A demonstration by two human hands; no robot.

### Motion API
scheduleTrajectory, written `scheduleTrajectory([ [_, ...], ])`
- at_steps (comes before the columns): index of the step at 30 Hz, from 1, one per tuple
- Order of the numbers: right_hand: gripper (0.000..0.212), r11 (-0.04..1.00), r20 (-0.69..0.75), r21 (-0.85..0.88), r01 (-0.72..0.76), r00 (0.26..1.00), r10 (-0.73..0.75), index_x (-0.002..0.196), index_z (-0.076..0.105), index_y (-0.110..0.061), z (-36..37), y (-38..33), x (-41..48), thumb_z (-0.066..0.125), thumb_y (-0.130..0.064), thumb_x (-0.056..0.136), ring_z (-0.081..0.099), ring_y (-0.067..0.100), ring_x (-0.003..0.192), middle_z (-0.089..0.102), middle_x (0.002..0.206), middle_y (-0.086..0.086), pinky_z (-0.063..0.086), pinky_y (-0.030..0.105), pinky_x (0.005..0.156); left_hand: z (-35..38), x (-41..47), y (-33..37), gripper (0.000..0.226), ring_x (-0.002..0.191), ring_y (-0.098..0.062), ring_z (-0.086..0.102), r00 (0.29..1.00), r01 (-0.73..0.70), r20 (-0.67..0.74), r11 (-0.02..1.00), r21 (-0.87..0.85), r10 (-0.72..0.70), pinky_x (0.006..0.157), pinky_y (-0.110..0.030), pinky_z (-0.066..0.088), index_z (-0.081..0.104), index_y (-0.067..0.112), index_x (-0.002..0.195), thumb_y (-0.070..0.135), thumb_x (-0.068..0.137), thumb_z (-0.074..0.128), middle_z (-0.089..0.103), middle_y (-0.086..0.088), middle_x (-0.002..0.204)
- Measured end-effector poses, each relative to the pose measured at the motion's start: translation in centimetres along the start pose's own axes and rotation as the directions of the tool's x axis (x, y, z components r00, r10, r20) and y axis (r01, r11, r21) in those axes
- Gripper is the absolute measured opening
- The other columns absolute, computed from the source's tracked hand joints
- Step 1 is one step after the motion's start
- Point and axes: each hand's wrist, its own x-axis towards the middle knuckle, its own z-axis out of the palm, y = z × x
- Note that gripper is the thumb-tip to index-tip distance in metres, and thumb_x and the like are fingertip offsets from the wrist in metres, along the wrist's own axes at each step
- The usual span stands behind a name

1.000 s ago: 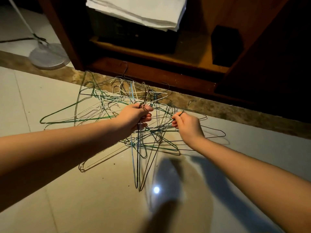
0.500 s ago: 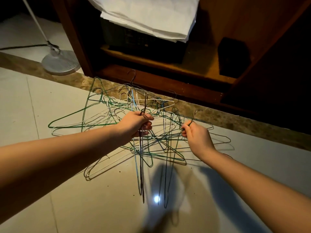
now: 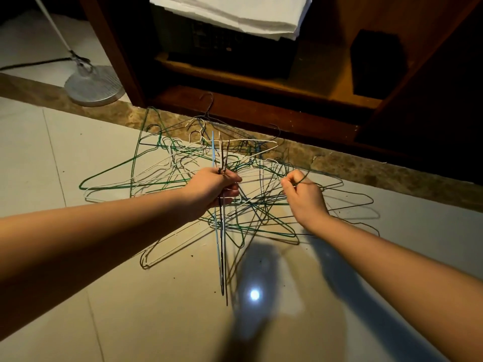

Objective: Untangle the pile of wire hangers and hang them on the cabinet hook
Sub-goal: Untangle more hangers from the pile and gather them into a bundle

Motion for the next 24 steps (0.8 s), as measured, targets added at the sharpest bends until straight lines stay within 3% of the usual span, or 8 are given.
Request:
scheduleTrajectory([
  [3, 0.015, 0.947, -0.081, 0.243, -0.211, 0.968, 0.236, 0.077, 0.049, -0.024, 0.5, 0.1, 1.1, 0.050, -0.021, 0.092, 0.066, 0.028, 0.078, 0.066, 0.079, 0.004, 0.054, 0.044, 0.073, 0.1, 0.2, -0.4, 0.010, 0.070, -0.012, 0.057, 1.000, 0.003, 0.001, 1.000, -0.001, -0.003, 0.060, -0.019, 0.051, 0.059, 0.009, 0.088, 0.013, 0.093, 0.051, 0.057, -0.004, 0.079],
  [7, 0.016, 0.857, -0.124, 0.364, -0.365, 0.893, 0.433, 0.077, 0.049, -0.025, 0.2, 1.0, 2.0, 0.049, -0.018, 0.091, 0.066, 0.029, 0.081, 0.062, 0.067, -0.005, 0.053, 0.047, 0.079, 0.0, 0.5, -0.9, 0.016, 0.072, -0.013, 0.057, 1.000, 0.010, -0.030, 1.000, -0.012, -0.010, 0.070, -0.024, 0.049, 0.059, 0.008, 0.087, 0.014, 0.096, 0.047, 0.057, -0.004, 0.081],
  [9, 0.012, 0.844, -0.108, 0.386, -0.372, 0.891, 0.442, 0.082, 0.051, -0.023, 0.2, 1.3, 1.9, 0.050, -0.017, 0.092, 0.066, 0.030, 0.082, 0.060, 0.065, -0.007, 0.053, 0.047, 0.078, 0.0, 0.7, -1.2, 0.019, 0.072, -0.012, 0.058, 0.999, 0.016, -0.042, 1.000, -0.012, -0.016, 0.075, -0.027, 0.047, 0.059, 0.009, 0.085, 0.015, 0.097, 0.045, 0.058, -0.003, 0.080],
  [17, 0.031, 0.869, -0.053, 0.369, -0.329, 0.926, 0.374, 0.065, 0.053, -0.029, 1.2, 0.2, 1.6, 0.046, -0.008, 0.087, 0.060, 0.027, 0.069, 0.057, 0.061, -0.005, 0.053, 0.046, 0.072, 0.4, 0.8, -1.2, 0.020, 0.071, -0.013, 0.057, 0.999, 0.017, -0.028, 1.000, -0.001, -0.017, 0.073, -0.026, 0.047, 0.059, 0.009, 0.084, 0.016, 0.097, 0.045, 0.057, -0.003, 0.080],
  [24, 0.030, 0.790, -0.039, 0.550, -0.273, 0.936, 0.350, 0.071, 0.055, -0.022, 0.4, 0.4, 0.6, 0.046, -0.001, 0.091, 0.051, 0.010, 0.055, 0.056, 0.066, 0.002, 0.046, 0.019, 0.051, 0.5, 0.8, -0.9, 0.019, 0.071, -0.014, 0.057, 1.000, 0.013, -0.003, 1.000, -0.002, -0.013, 0.071, -0.025, 0.048, 0.058, 0.009, 0.085, 0.016, 0.097, 0.044, 0.056, -0.005, 0.082],
])
